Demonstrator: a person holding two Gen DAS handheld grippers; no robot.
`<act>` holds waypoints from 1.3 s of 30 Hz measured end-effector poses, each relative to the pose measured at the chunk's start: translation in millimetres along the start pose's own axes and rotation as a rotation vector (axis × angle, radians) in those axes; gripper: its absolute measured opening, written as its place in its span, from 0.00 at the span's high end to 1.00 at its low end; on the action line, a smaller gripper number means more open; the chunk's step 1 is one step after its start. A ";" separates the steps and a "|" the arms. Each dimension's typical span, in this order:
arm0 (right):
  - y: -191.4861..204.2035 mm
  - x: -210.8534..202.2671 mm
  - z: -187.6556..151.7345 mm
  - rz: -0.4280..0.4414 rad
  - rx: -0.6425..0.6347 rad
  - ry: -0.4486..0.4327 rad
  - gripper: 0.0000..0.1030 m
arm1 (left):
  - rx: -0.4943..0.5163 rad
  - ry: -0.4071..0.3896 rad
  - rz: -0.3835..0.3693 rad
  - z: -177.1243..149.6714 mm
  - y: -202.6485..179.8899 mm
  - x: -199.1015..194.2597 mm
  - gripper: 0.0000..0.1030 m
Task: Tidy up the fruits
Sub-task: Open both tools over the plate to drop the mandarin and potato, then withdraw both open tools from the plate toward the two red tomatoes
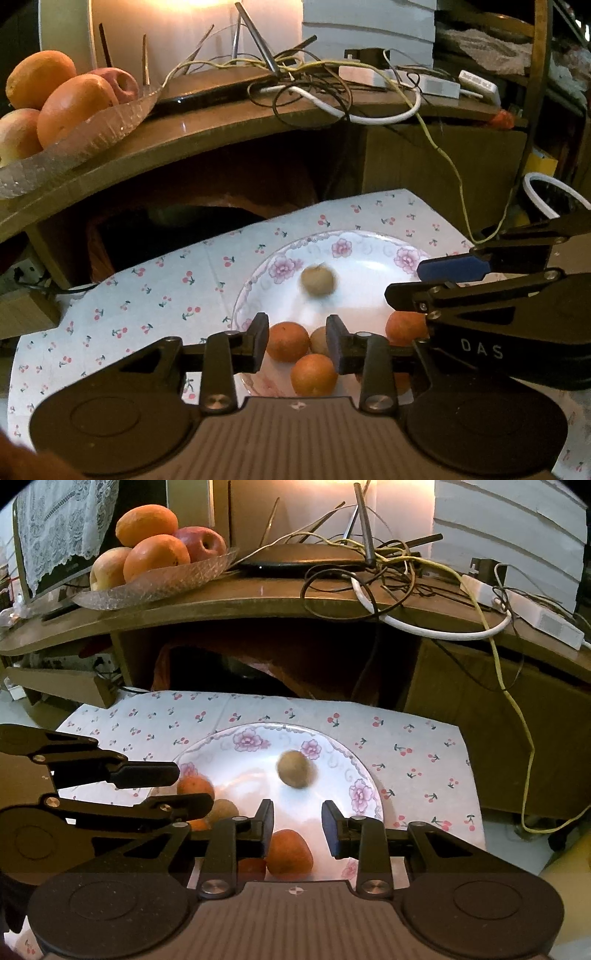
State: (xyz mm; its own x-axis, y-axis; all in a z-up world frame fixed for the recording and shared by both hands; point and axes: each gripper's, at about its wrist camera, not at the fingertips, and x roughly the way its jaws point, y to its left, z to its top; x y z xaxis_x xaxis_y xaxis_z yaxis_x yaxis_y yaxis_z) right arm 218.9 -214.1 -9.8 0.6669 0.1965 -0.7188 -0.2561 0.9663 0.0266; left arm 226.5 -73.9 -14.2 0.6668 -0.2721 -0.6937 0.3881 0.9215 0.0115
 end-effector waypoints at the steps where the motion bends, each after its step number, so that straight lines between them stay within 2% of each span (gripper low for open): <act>1: -0.1 -0.7 0.1 -0.001 0.001 -0.002 0.69 | -0.002 -0.003 0.002 0.6 0.5 -0.9 0.61; 15: 16.0 -24.7 -5.2 0.034 -0.007 -0.009 0.68 | -0.065 -0.025 0.037 -14.2 21.5 -41.9 0.60; 26: 55.4 -46.5 -36.5 0.143 -0.027 0.062 0.68 | -0.061 0.004 0.041 -48.6 36.0 -83.0 0.57; 29: 68.8 -46.5 -45.6 0.174 -0.031 0.076 0.68 | -0.060 0.017 0.044 -58.9 42.8 -87.1 0.57; 34: 79.2 -28.0 -51.2 0.164 0.004 0.106 0.68 | -0.053 0.027 0.030 -66.4 51.6 -87.7 0.56; 39: 83.0 -11.5 -51.8 0.138 0.025 0.092 0.68 | -0.045 0.029 0.016 -69.6 55.4 -88.5 0.56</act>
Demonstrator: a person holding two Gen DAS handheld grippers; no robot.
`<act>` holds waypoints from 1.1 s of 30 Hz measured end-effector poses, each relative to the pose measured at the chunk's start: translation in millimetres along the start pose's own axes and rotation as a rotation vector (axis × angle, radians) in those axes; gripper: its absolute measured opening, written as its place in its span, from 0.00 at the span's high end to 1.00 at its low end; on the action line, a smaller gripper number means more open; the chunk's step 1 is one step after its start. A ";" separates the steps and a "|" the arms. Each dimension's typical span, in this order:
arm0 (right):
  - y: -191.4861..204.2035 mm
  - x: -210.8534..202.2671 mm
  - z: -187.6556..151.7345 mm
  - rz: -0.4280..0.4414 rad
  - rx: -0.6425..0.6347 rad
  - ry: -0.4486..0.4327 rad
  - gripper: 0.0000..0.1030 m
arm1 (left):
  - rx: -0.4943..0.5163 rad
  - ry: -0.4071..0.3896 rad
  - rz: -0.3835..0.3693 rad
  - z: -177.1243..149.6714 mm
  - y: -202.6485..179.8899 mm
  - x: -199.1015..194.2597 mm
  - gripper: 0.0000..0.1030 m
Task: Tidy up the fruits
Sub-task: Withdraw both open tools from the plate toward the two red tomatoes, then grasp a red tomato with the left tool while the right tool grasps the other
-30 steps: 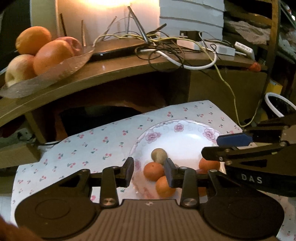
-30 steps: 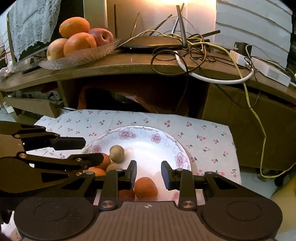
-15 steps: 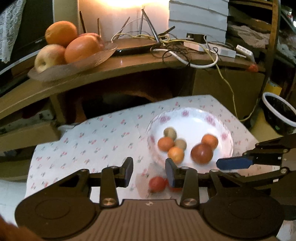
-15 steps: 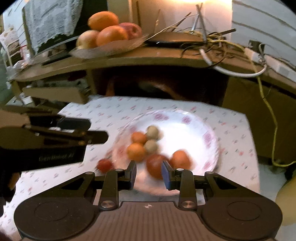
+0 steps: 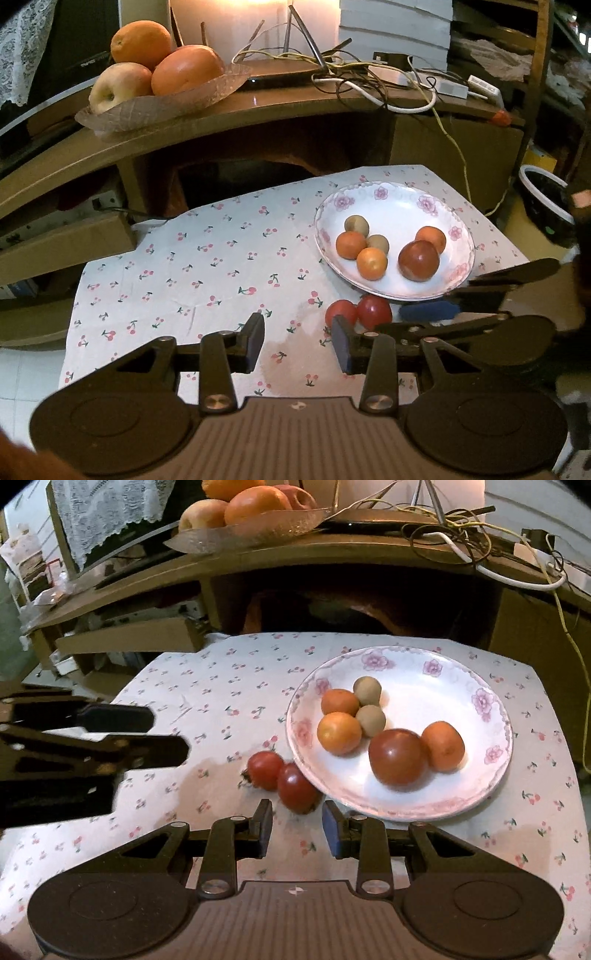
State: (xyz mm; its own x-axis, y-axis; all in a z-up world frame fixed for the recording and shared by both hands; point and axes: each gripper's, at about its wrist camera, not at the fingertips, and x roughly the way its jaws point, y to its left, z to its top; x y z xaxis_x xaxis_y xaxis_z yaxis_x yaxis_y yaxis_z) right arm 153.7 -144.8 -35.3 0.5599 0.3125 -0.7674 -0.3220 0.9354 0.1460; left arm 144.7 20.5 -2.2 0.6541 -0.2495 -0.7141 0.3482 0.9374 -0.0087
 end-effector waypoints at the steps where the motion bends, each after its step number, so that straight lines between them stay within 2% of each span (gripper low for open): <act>1: 0.5 3.8 0.4 -0.003 0.001 0.001 0.68 | 0.004 0.003 -0.003 -0.9 -0.1 0.7 0.56; 7: 4.8 19.2 0.3 -0.013 0.002 -0.006 0.69 | 0.026 0.026 -0.014 -6.0 -1.9 8.7 0.56; 12: 4.1 21.3 1.7 -0.017 -0.019 0.004 0.76 | 0.060 0.023 -0.040 -6.0 -5.9 16.1 0.56; 16: -2.0 10.4 -2.5 -0.013 -0.017 0.030 0.76 | 0.098 0.022 -0.095 -4.7 -16.0 27.1 0.56; 20: -9.5 -11.3 -15.0 -0.019 0.000 0.065 0.76 | 0.125 0.029 -0.110 -2.0 -29.1 45.5 0.56; 24: -18.0 -30.2 -29.8 -0.026 0.055 0.108 0.76 | 0.120 0.041 -0.090 -0.1 -35.6 62.8 0.56; 27: -21.7 -42.2 -39.7 -0.028 0.083 0.118 0.76 | 0.099 0.051 -0.068 1.0 -36.4 70.7 0.62; 33: -30.3 -41.6 -43.1 -0.018 0.091 0.119 0.75 | 0.078 0.078 -0.044 1.6 -35.0 81.3 0.68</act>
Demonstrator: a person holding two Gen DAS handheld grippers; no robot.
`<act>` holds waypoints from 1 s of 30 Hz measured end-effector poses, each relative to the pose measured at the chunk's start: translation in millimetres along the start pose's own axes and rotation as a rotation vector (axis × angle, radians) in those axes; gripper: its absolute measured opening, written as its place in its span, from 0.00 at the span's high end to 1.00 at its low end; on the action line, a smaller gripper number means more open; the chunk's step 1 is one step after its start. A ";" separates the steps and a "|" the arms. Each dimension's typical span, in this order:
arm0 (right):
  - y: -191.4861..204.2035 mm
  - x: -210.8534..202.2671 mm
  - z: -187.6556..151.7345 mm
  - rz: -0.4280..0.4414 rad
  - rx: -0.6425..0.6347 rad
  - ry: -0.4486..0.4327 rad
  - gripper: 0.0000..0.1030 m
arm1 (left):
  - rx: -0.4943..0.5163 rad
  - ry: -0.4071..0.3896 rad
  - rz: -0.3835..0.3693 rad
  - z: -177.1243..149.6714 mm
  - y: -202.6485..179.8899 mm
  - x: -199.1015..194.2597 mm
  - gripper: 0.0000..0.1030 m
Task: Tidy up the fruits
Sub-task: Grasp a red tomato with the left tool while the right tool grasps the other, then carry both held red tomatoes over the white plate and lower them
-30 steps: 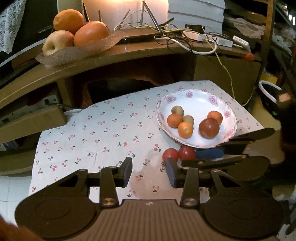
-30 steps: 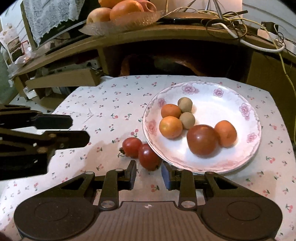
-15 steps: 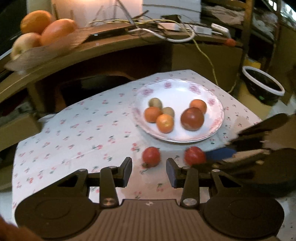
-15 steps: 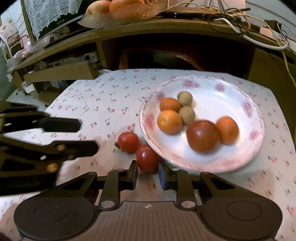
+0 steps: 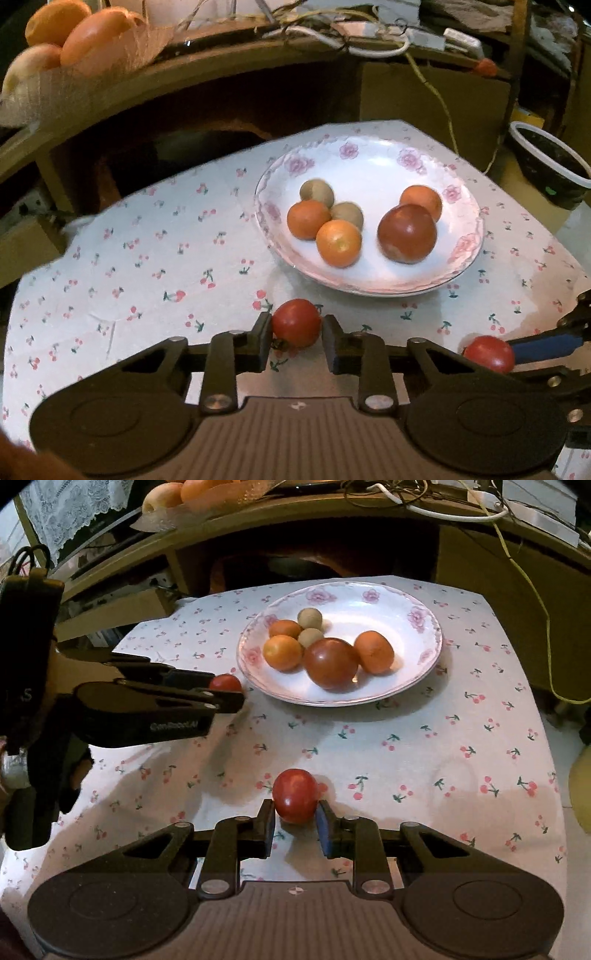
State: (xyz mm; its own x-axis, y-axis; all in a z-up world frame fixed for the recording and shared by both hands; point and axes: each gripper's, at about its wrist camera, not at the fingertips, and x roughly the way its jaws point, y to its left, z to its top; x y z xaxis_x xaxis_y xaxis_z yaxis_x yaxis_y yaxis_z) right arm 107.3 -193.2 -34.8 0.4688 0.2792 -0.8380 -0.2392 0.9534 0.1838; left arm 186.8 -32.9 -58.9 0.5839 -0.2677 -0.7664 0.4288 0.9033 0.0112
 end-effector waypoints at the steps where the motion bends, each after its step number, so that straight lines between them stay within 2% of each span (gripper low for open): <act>1: -0.2 -0.5 1.0 0.001 -0.006 -0.003 0.75 | -0.008 -0.002 -0.001 -0.1 1.0 1.0 0.68; 12: -2.3 4.4 3.0 0.009 -0.059 -0.009 0.72 | 0.008 0.019 -0.001 -6.0 -5.8 -8.9 0.68; 15: -2.0 1.9 3.9 0.017 -0.076 -0.002 0.75 | 0.022 0.041 -0.014 -17.4 -12.1 -25.1 0.68; 22: 4.5 -9.2 -5.3 0.032 -0.128 0.014 0.75 | 0.025 0.085 -0.039 -54.4 -32.0 -66.3 0.68; 30: 17.6 -7.5 -17.8 0.033 -0.194 0.054 0.72 | 0.029 0.096 -0.048 -67.0 -30.1 -66.5 0.68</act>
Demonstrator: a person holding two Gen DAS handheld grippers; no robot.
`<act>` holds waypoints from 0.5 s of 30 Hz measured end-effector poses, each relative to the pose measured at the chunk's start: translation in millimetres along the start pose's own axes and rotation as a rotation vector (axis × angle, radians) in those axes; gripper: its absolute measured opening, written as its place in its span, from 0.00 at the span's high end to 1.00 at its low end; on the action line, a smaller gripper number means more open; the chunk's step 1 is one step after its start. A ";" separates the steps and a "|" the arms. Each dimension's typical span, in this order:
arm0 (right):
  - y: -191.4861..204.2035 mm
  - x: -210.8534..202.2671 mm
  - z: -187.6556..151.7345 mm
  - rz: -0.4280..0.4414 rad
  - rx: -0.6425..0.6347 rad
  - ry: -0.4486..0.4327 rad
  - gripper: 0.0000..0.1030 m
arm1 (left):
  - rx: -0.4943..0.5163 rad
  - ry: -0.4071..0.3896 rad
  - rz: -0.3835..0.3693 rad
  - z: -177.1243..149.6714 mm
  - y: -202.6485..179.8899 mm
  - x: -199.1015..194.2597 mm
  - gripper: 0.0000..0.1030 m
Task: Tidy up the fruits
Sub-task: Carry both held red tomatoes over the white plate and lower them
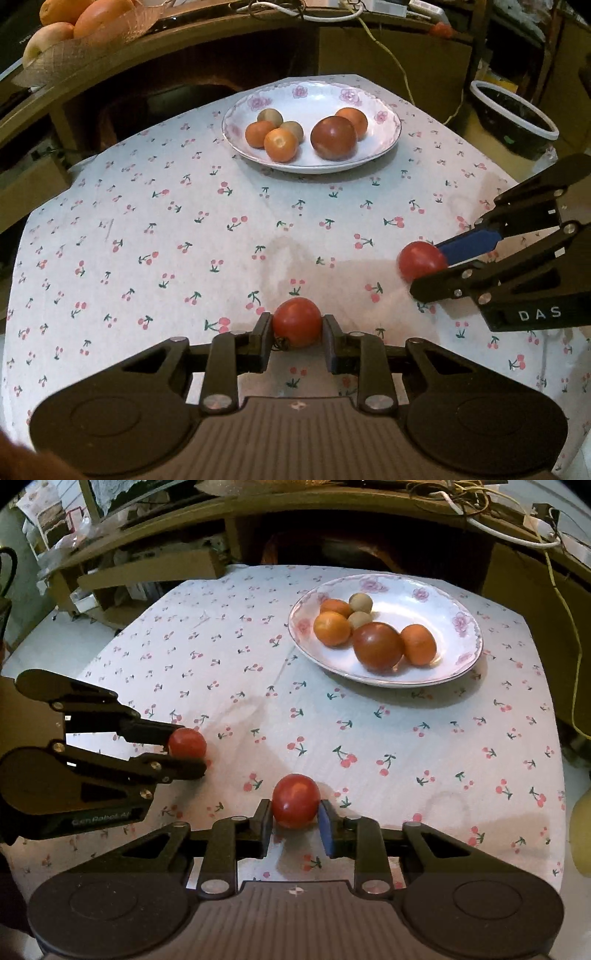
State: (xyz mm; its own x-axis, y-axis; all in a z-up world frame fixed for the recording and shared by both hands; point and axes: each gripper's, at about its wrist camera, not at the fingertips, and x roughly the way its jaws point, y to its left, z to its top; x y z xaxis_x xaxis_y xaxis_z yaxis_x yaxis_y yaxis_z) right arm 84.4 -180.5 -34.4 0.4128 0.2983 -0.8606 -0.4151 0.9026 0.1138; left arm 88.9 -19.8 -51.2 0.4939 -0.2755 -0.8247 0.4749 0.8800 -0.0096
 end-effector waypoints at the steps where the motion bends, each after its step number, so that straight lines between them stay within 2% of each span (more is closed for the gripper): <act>1: 0.6 0.5 0.3 0.003 -0.005 0.001 0.71 | 0.003 -0.003 -0.002 -0.1 0.3 0.2 0.67; 3: -0.7 1.2 1.0 0.010 -0.004 0.002 0.70 | 0.008 -0.007 -0.009 -0.4 1.5 0.2 0.66; 6: -3.4 1.5 1.9 0.020 0.001 -0.002 0.70 | 0.016 -0.008 0.001 -0.5 2.9 -0.2 0.60; 9: -3.9 1.7 3.5 0.015 0.001 -0.005 0.60 | 0.017 -0.007 0.000 0.9 4.8 0.9 0.56; 15: -4.0 1.3 1.7 0.015 -0.004 0.003 0.60 | 0.002 -0.010 -0.009 -2.3 6.9 0.5 0.56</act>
State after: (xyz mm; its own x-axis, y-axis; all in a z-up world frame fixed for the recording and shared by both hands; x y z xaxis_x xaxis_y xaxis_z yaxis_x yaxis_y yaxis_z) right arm 88.0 -183.2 -35.2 0.4039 0.3108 -0.8604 -0.4243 0.8969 0.1247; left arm 90.7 -13.0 -53.0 0.4967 -0.2876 -0.8189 0.4811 0.8765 -0.0161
